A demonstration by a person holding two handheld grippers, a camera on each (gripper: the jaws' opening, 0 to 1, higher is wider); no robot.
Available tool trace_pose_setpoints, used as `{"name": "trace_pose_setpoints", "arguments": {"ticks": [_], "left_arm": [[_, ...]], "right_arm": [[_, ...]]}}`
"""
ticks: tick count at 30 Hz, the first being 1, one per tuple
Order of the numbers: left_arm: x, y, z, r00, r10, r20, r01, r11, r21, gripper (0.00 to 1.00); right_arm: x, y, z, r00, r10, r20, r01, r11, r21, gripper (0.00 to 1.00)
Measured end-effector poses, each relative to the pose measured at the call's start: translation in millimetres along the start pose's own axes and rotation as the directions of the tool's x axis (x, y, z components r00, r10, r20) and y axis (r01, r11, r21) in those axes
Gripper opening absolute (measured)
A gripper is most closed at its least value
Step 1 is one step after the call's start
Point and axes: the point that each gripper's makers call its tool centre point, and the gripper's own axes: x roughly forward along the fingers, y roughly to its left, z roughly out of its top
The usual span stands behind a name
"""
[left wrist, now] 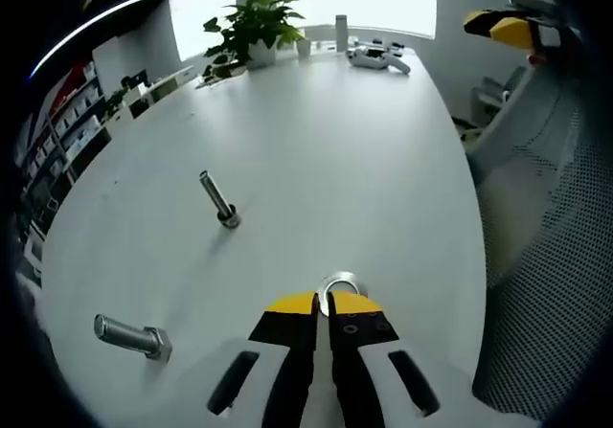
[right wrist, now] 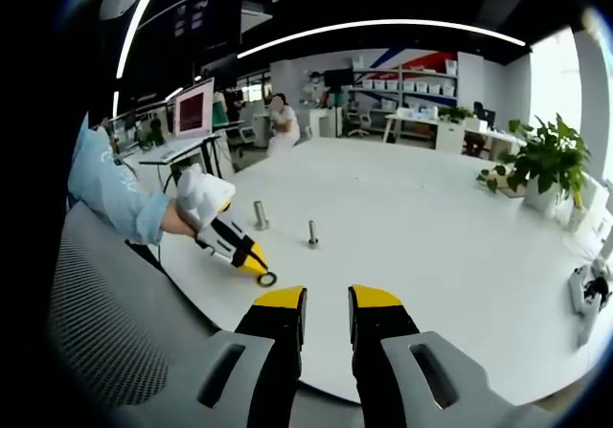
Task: Place the washer onto the threaded stud by aligning its center hole with the stud, sliding it down to the base, and recovering from edge contact or off-axis alignment until the washer reaches the visible bottom stop.
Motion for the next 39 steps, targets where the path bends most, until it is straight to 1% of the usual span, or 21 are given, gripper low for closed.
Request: {"name": "trace_pose_setpoints", "arguments": {"ticks": [2, 5, 9, 10, 14, 16, 19, 22, 24, 27, 30, 35, 39], "left_arm": [[2.6, 0.9, -1.7, 1.0, 0.002, -0.008, -0.002, 1.0, 0.018, 0.04], [4.5, 1.4, -3.5, 1.0, -0.001, -0.016, 0.001, 1.0, 0.01, 0.06], [7.5, -0.3, -5.9, 1.0, -0.004, -0.029, 0.005, 0.999, 0.031, 0.07], [7.3, 0.2, -3.9, 1.0, -0.005, -0.018, 0.005, 0.999, 0.032, 0.07], [7.3, 0.8, -3.5, 1.0, -0.008, -0.016, 0.009, 1.0, 0.014, 0.07], [7.3, 0.0, -3.1, 1.0, -0.009, -0.014, 0.009, 1.0, 0.026, 0.07], [7.2, -2.1, -3.1, 1.0, -0.018, -0.009, 0.018, 1.0, 0.012, 0.04], [6.1, -0.9, -2.7, 1.0, -0.006, 0.002, 0.006, 1.0, 0.019, 0.03], [5.9, -0.7, -2.4, 1.0, -0.005, -0.001, 0.005, 1.0, 0.008, 0.03], [5.9, 0.6, -3.0, 1.0, 0.008, -0.012, -0.007, 1.0, 0.02, 0.02], [2.6, 4.0, -4.6, 1.0, 0.021, -0.012, -0.021, 1.0, -0.005, 0.02], [-4.3, 8.2, -0.7, 1.0, 0.029, -0.005, -0.029, 0.999, -0.023, 0.02], [-11.0, 16.7, 3.7, 0.999, 0.052, 0.005, -0.052, 0.998, -0.038, 0.02]], "right_arm": [[0.1, 0.2, 0.0, 1.0, 0.001, -0.001, -0.001, 1.0, 0.0, 0.2], [0.1, 0.3, 0.1, 1.0, 0.0, -0.001, 0.0, 1.0, 0.0, 0.2], [0.2, 0.4, 0.5, 1.0, -0.001, 0.0, 0.001, 1.0, 0.0, 0.2], [0.3, 0.4, 0.4, 1.0, -0.001, 0.0, 0.001, 1.0, 0.001, 0.2], [0.4, 0.2, 0.1, 1.0, 0.0, 0.0, 0.0, 1.0, 0.001, 0.2], [0.2, -0.1, -0.6, 1.0, 0.0, -0.001, 0.0, 1.0, 0.001, 0.2], [0.2, -0.2, -0.9, 1.0, 0.0, -0.001, 0.0, 1.0, 0.001, 0.2], [0.0, -0.8, -1.9, 1.0, 0.0, -0.001, 0.0, 1.0, 0.001, 0.2], [0.2, -0.9, -1.6, 1.0, 0.0, -0.001, 0.0, 1.0, 0.001, 0.2], [0.4, -0.6, -1.4, 1.0, 0.001, -0.002, -0.001, 1.0, 0.001, 0.2], [0.5, -0.9, -1.6, 1.0, 0.0, -0.002, 0.0, 1.0, 0.001, 0.2], [0.8, -0.4, -0.7, 1.0, 0.0, -0.002, 0.0, 1.0, 0.0, 0.2], [0.8, -0.3, -0.5, 1.0, 0.0, -0.002, 0.0, 1.0, 0.001, 0.2]]}}
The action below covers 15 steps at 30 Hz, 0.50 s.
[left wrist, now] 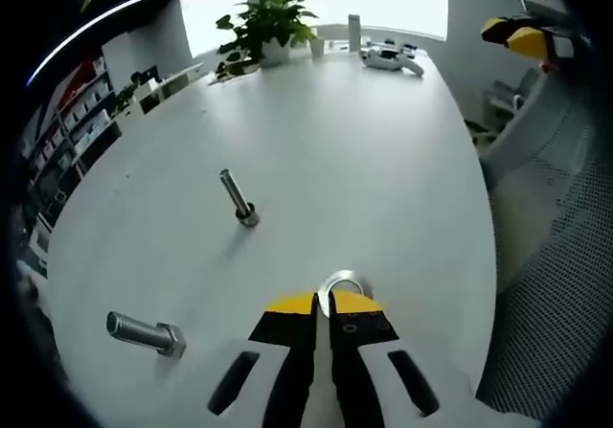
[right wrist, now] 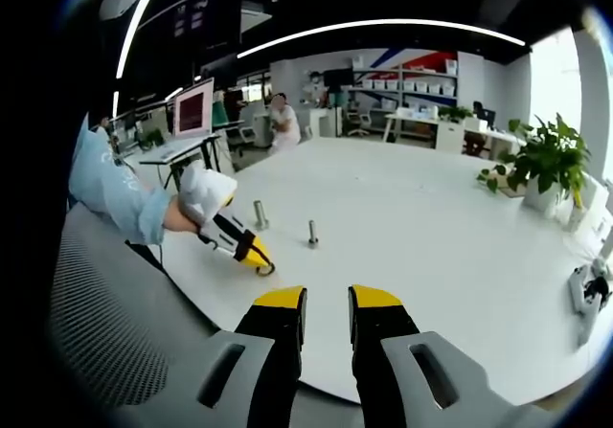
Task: Place the washer onto the threaded stud by aligning its center hole with the stud, sliding it down to the base, and recovering from edge contact or off-axis alignment until the washer reaches the visible bottom stop.
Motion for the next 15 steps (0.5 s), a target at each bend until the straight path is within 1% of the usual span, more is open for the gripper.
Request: {"name": "trace_pose_setpoints", "arguments": {"ticks": [4, 7, 9, 15], "left_arm": [[-8.7, 11.5, 4.5, 0.999, 0.032, 0.008, -0.032, 0.999, -0.014, 0.02], [-19.9, 23.9, 8.2, 0.997, 0.071, 0.005, -0.071, 0.997, -0.014, 0.02], [-27.5, 31.0, 11.1, 0.996, 0.09, 0.013, -0.089, 0.995, -0.04, 0.02], [-48.7, 55.8, 8.5, 0.988, 0.157, 0.007, -0.156, 0.985, -0.076, 0.02]], "right_arm": [[-0.1, 0.0, 0.4, 1.0, -0.001, 0.002, 0.001, 1.0, 0.0, 0.2], [-0.1, 0.3, 0.9, 1.0, 0.0, 0.004, 0.0, 1.0, 0.0, 0.2], [-0.2, 0.5, 1.2, 1.0, 0.0, 0.005, 0.0, 1.0, 0.0, 0.2], [-0.5, 0.8, 1.9, 1.0, 0.0, 0.01, 0.0, 1.0, 0.0, 0.2]]}}
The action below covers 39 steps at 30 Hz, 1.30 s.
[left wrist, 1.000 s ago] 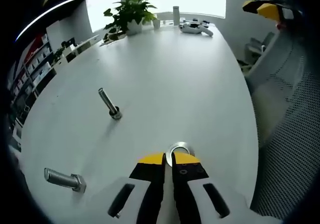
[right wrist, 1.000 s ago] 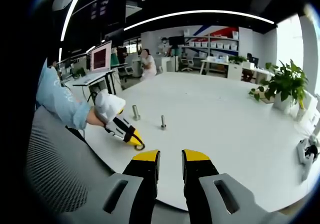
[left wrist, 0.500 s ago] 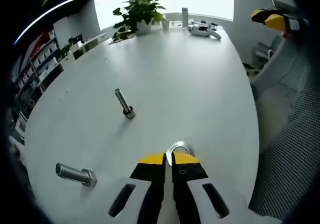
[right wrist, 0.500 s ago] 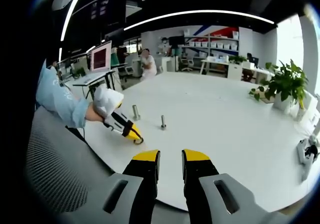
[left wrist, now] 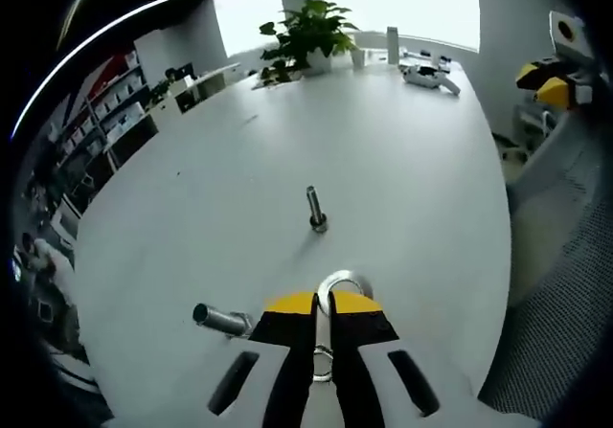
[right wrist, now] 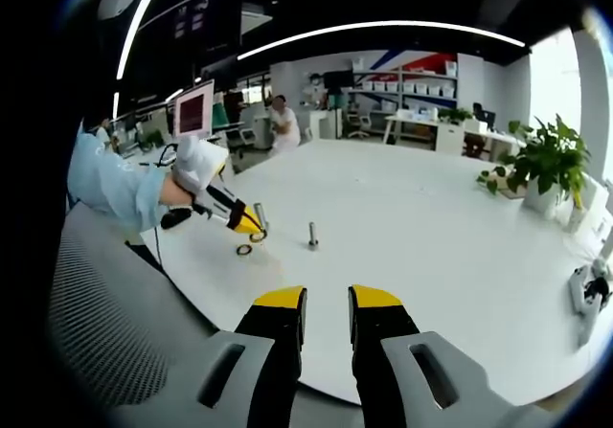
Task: Place the washer onto the threaded stud by aligning its center hole with the stud, sliding it down to the base, and recovering from edge contact or off-axis alignment until the washer reaches the visible bottom stop.
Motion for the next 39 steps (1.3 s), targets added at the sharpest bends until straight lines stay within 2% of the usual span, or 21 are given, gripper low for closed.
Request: {"name": "trace_pose_setpoints", "arguments": {"ticks": [10, 20, 25, 32, 39], "left_arm": [[-19.0, 38.8, 0.4, 0.996, 0.09, -0.004, -0.09, 0.996, -0.012, 0.02], [-24.3, 70.8, 5.4, 0.99, 0.141, 0.001, -0.141, 0.99, -0.003, 0.02], [-21.6, 86.8, 0.4, 0.986, 0.167, -0.008, -0.167, 0.986, -0.014, 0.02], [-12.5, 95.0, -9.3, 0.985, 0.168, -0.038, -0.169, 0.985, -0.019, 0.02], [-6.0, 93.0, -15.9, 0.986, 0.156, -0.053, -0.158, 0.987, -0.041, 0.02]], "right_arm": [[0.3, 1.0, 1.3, 1.0, 0.004, 0.006, -0.004, 1.0, -0.002, 0.2], [0.0, 0.7, 1.5, 1.0, 0.005, 0.006, -0.005, 1.0, -0.001, 0.2], [0.1, 0.5, 1.5, 1.0, 0.003, 0.004, -0.003, 1.0, 0.0, 0.2], [0.5, 0.5, 1.7, 1.0, 0.002, 0.002, -0.002, 1.0, 0.001, 0.2], [0.2, 0.7, 1.3, 1.0, 0.001, -0.001, -0.001, 1.0, 0.002, 0.2]]}}
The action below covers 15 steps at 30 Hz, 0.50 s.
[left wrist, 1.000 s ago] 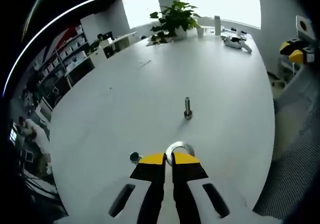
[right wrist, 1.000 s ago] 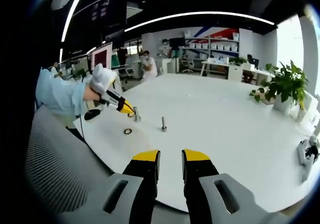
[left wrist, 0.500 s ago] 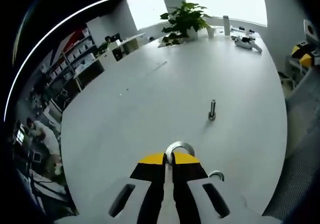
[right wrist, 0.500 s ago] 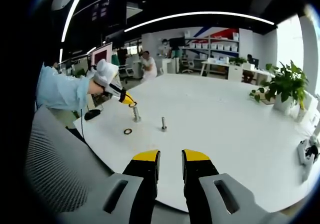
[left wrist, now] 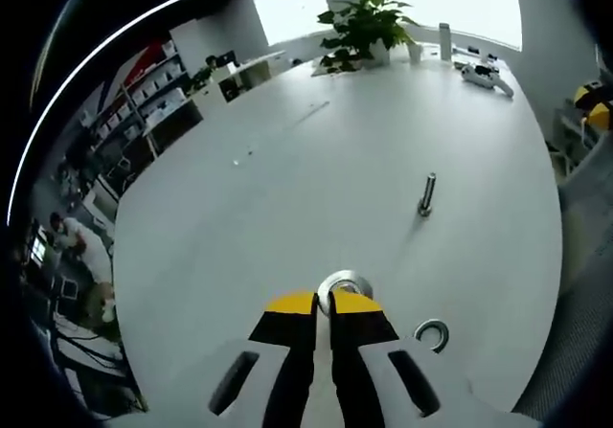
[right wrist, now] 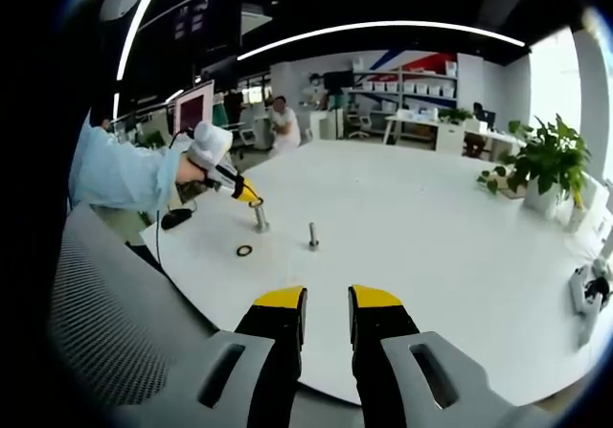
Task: Place the washer onto the threaded stud by aligning its center hole with the stud, sliding it down to the base, and recovering from edge contact or off-axis alignment until the washer reaches the visible bottom stop.
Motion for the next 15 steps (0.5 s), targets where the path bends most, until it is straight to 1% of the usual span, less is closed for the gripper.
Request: {"name": "trace_pose_setpoints", "arguments": {"ticks": [3, 6, 13, 14, 15], "left_arm": [[0.6, -0.1, -1.7, 1.0, 0.001, -0.001, -0.001, 1.0, -0.011, 0.02], [1.5, 1.5, -1.1, 1.0, 0.0, 0.011, 0.001, 0.999, -0.051, 0.02], [2.4, 2.6, 0.4, 1.0, -0.007, 0.024, 0.009, 0.997, -0.075, 0.02], [2.6, 2.4, 0.6, 0.999, -0.015, 0.029, 0.017, 0.996, -0.088, 0.02], [2.9, 1.8, 0.5, 0.999, -0.026, 0.033, 0.029, 0.992, -0.123, 0.02]], "right_arm": [[0.2, -1.7, -1.1, 1.0, 0.001, 0.0, -0.001, 1.0, 0.001, 0.2], [0.2, -3.2, -1.9, 1.0, 0.001, -0.001, -0.001, 1.0, 0.001, 0.2], [0.0, -3.1, -1.8, 1.0, 0.001, -0.001, -0.001, 1.0, 0.001, 0.2], [0.1, -3.1, -1.6, 1.0, 0.001, 0.0, -0.001, 1.0, 0.002, 0.2], [0.3, -3.2, -1.4, 1.0, 0.001, 0.0, -0.001, 1.0, 0.002, 0.2]]}}
